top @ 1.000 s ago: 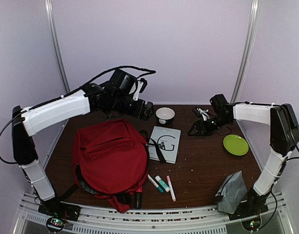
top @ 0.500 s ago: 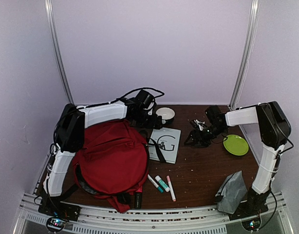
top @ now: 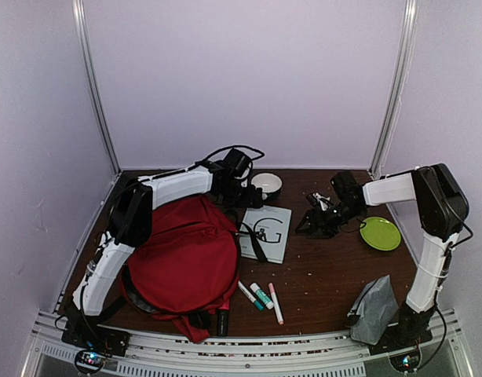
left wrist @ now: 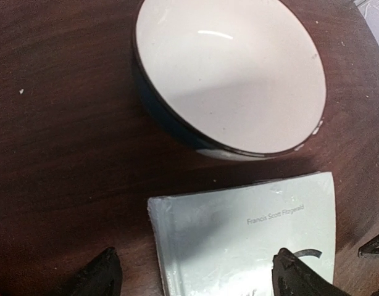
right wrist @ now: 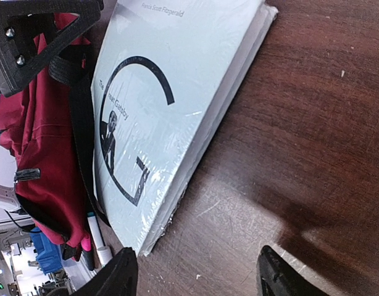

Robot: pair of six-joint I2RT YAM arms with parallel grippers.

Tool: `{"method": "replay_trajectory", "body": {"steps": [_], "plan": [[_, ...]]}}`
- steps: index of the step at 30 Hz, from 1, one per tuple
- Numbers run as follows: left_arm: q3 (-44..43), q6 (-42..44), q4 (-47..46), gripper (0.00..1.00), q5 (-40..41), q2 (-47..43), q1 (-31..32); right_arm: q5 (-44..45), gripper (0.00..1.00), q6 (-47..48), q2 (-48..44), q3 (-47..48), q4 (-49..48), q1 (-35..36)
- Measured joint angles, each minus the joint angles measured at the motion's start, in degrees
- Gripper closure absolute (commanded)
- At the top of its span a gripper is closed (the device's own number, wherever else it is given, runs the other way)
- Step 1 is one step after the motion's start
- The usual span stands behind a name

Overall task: Pack the student bag
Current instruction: Pick up the book at the center of the board.

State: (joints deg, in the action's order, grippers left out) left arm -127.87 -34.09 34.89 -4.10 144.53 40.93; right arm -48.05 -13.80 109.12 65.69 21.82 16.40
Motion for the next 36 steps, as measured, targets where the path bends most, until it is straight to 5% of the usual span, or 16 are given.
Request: {"method": "replay_trajectory", "body": {"steps": [19, 36], "plan": [[8.6, 0.8, -0.2, 0.45, -9.5, -2.4, -0.2, -4.9, 0.39, -4.5, 5.9, 3.0, -3.5, 3.6], [14.5, 0.0, -3.6, 0.48, -12.4, -6.4, 1.2, -6.6, 0.46, -5.1, 7.5, 4.6, -3.6, 3.6]]}}
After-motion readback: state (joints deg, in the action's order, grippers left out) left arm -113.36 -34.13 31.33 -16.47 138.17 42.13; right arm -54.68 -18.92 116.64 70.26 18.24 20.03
